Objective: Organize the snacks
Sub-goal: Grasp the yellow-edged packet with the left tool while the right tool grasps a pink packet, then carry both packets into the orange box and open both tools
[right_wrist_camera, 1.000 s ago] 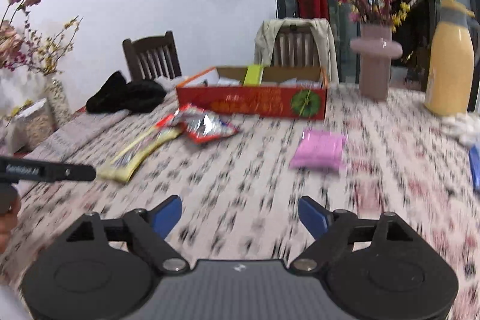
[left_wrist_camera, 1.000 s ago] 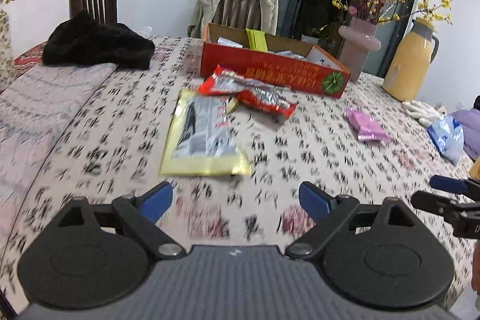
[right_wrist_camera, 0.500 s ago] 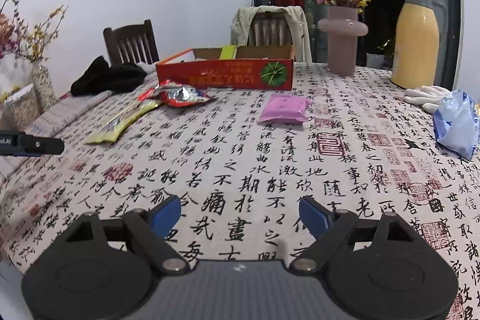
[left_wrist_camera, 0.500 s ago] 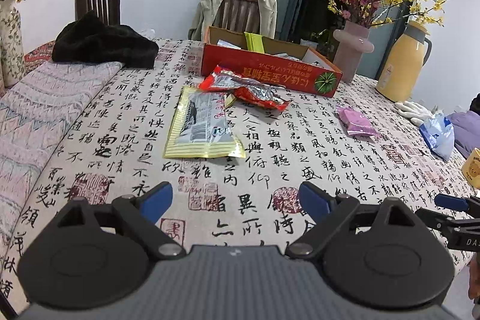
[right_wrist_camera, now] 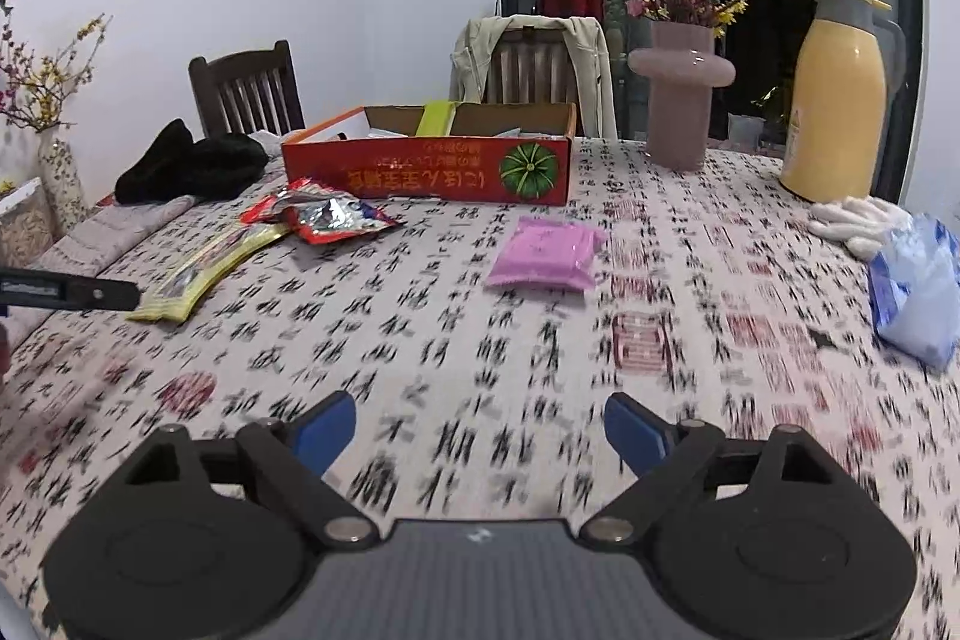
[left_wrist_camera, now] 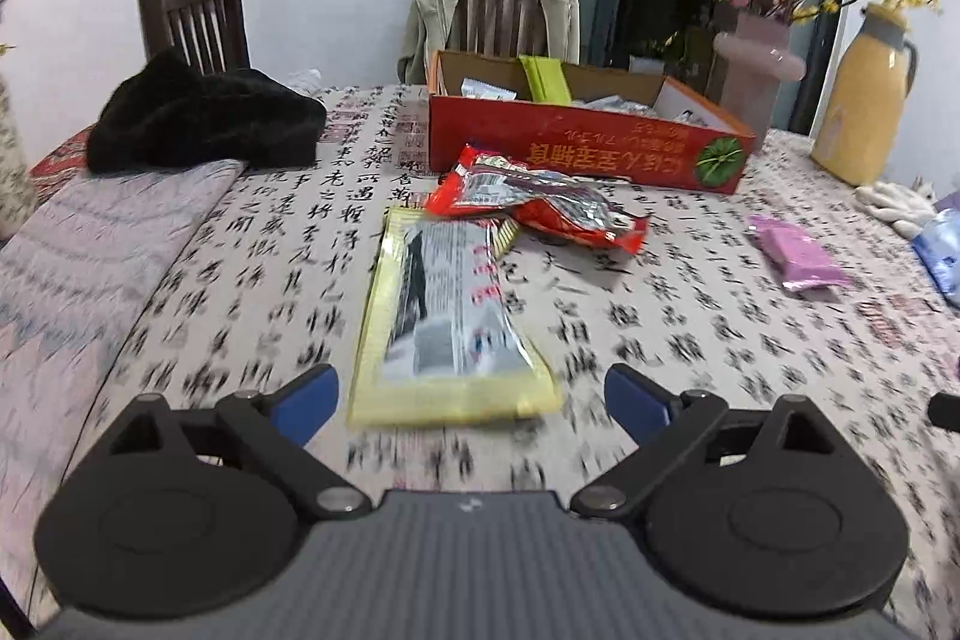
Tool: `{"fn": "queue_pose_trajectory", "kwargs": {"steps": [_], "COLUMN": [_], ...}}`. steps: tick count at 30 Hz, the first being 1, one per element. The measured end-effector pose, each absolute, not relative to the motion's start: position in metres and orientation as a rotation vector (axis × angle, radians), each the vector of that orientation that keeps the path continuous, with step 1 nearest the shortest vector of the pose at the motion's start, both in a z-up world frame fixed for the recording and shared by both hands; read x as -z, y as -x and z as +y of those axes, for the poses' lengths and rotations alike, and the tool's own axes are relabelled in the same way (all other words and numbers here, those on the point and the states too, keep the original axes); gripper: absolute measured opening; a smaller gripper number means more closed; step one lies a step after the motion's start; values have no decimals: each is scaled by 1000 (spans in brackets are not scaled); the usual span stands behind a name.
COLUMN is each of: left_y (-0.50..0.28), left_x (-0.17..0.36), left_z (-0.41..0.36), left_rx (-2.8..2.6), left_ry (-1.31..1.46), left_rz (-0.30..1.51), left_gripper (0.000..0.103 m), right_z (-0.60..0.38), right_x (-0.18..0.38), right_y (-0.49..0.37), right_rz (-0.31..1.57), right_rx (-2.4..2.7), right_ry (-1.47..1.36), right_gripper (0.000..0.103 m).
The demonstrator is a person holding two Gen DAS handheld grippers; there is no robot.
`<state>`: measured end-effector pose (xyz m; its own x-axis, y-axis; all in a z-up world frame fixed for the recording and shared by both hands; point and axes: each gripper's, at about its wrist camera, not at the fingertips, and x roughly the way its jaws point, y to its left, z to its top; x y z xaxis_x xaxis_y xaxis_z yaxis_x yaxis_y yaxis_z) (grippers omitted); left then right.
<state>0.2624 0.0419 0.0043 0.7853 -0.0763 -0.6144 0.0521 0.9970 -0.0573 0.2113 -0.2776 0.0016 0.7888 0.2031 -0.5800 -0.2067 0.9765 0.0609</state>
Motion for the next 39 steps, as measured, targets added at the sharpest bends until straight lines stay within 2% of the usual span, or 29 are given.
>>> {"fn": "queue_pose_trajectory", "kwargs": {"steps": [5, 10, 16, 20, 21, 23, 25, 27, 39], "left_y": [-312, -345, -369, -371, -370, -366, -362, -354, -261], "left_x": [6, 22, 26, 24, 22, 20, 19, 17, 5], "left_z": [38, 42, 45, 46, 46, 47, 47, 47, 38], "left_rx": [76, 39, 13, 4, 12, 5, 4, 20, 85], "left_ry": [20, 40, 27, 26, 32, 54, 70, 94, 176], "left_rz": [682, 721, 714, 689, 686, 691, 690, 695, 696], "left_gripper": [94, 76, 74, 51, 38, 36, 35, 34, 34], "right_z": [-281, -285, -282, -274, -272, -268, -264, -264, -273], "right_x": [-4, 0, 15, 31, 34, 40, 41, 40, 31], "right_y": [-256, -312, -368, -395, -399, -402, -402, -400, -302], "right_rz": [635, 674, 717, 738, 736, 734, 716, 712, 709], "right_rx": [-215, -184, -177, -146, -144, -137, -126, -134, -184], "right_ry": [-14, -11, -62, -59, -56, -40, 0, 2, -88], "right_gripper": [90, 90, 90, 84, 82, 81, 68, 63, 61]}}
